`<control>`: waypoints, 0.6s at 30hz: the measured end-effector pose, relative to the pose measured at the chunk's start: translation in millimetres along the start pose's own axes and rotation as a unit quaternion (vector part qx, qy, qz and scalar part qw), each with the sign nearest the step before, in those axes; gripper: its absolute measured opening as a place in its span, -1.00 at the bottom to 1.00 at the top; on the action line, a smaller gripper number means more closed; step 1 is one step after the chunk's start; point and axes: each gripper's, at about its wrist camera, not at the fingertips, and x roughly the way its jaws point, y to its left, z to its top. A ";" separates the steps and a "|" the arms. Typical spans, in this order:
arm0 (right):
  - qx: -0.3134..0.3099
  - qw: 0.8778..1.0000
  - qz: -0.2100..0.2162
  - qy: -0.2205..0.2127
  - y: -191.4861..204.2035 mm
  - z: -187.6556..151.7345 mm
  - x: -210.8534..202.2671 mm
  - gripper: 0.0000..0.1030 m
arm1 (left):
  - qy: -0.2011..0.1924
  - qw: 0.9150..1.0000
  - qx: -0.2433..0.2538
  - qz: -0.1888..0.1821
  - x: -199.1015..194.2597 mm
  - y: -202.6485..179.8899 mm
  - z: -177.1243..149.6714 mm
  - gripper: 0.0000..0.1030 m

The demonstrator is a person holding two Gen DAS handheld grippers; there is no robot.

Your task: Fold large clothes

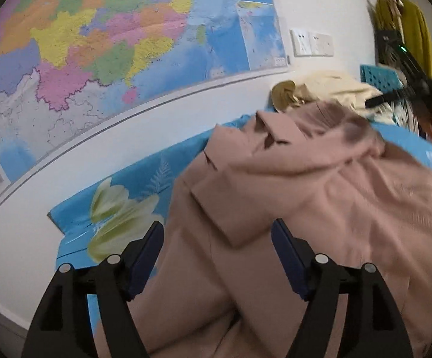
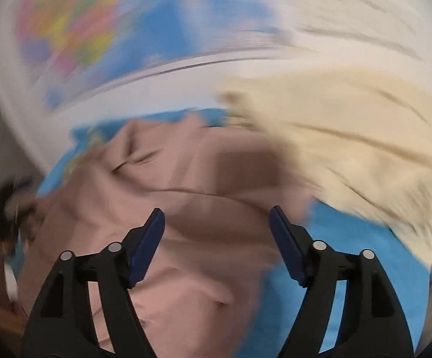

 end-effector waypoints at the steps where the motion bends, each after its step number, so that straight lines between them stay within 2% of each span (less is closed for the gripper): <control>1: -0.025 1.000 0.011 0.006 13.7 2.2 5.9 0.39 | 0.011 1.000 -0.013 -0.007 12.9 1.6 7.5 0.40; 4: -0.089 0.995 0.039 0.038 66.3 9.5 50.3 0.28 | 0.056 0.998 -0.029 -0.007 51.0 -3.1 18.8 0.30; 6: -0.111 0.990 0.060 0.066 84.1 5.7 70.9 0.04 | 0.093 0.995 -0.037 -0.005 72.8 -6.7 15.6 -0.09; 7: -0.125 0.987 0.062 0.084 96.3 3.2 88.1 -0.05 | 0.109 0.993 -0.044 -0.002 78.6 -5.5 11.8 -0.17; 9: -0.138 0.982 0.048 0.122 101.9 -2.8 110.0 -0.12 | 0.107 0.992 -0.060 0.003 74.5 5.1 5.1 -0.20; 10: -0.134 0.981 0.046 0.134 98.1 -9.1 113.6 -0.15 | 0.095 0.992 -0.080 0.004 59.3 16.2 0.4 -0.13; 11: -0.125 0.980 0.050 0.144 94.1 -11.4 117.2 -0.16 | 0.084 0.992 -0.097 0.009 43.9 26.8 -3.8 0.09; 12: -0.117 0.981 0.054 0.144 90.1 -11.7 115.0 -0.17 | 0.073 0.991 -0.107 0.018 31.2 35.2 -7.2 0.22; 14: -0.109 0.983 0.054 0.138 82.3 -9.6 106.6 -0.18 | 0.051 0.989 -0.128 0.059 -7.6 57.1 -22.2 0.33; 15: -0.105 0.984 0.050 0.133 78.8 -8.1 101.6 -0.17 | 0.051 0.987 -0.137 0.073 -20.8 64.4 -29.1 0.43; 17: -0.094 0.986 0.056 0.123 75.4 -4.9 92.9 -0.13 | 0.059 0.980 -0.157 0.104 -45.2 78.5 -49.3 0.48; 18: -0.089 0.987 0.060 0.118 74.7 -3.6 90.1 -0.10 | 0.064 0.979 -0.164 0.108 -50.7 81.4 -56.8 0.48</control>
